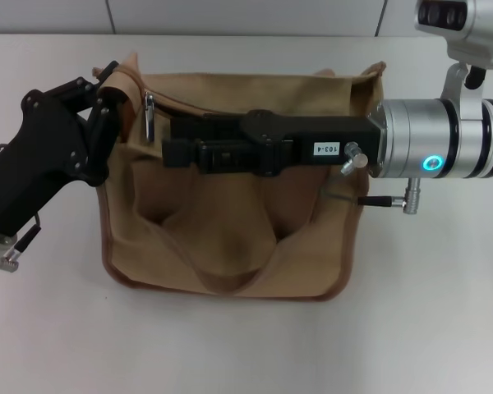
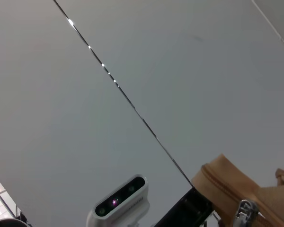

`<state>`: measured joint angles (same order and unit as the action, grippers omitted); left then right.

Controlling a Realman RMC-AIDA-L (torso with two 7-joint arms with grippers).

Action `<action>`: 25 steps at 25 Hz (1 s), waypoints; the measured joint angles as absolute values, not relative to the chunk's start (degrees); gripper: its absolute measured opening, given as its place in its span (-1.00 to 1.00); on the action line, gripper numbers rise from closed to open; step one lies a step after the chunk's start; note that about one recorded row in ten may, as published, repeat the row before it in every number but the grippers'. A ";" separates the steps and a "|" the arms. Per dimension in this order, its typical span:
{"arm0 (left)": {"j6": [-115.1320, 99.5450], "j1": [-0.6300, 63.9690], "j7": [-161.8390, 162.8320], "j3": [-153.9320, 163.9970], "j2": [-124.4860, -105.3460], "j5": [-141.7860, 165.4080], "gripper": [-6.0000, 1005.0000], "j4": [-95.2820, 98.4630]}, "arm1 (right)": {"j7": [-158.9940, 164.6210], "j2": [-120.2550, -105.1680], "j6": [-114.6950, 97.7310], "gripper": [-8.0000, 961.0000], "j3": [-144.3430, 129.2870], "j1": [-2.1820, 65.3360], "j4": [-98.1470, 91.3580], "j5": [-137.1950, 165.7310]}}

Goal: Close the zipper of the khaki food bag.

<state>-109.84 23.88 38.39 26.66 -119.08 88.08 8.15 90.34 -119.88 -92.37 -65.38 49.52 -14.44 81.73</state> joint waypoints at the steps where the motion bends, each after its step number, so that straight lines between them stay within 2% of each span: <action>1: -109.85 23.97 38.31 26.76 -119.09 88.09 -0.95 8.16 | 90.62 -119.88 -92.28 0.53 -65.60 49.75 -14.49 81.72; 25: -110.98 25.05 37.91 28.12 -119.18 88.48 -0.95 7.91 | 91.57 -119.88 -90.24 0.53 -67.76 52.67 -14.59 80.09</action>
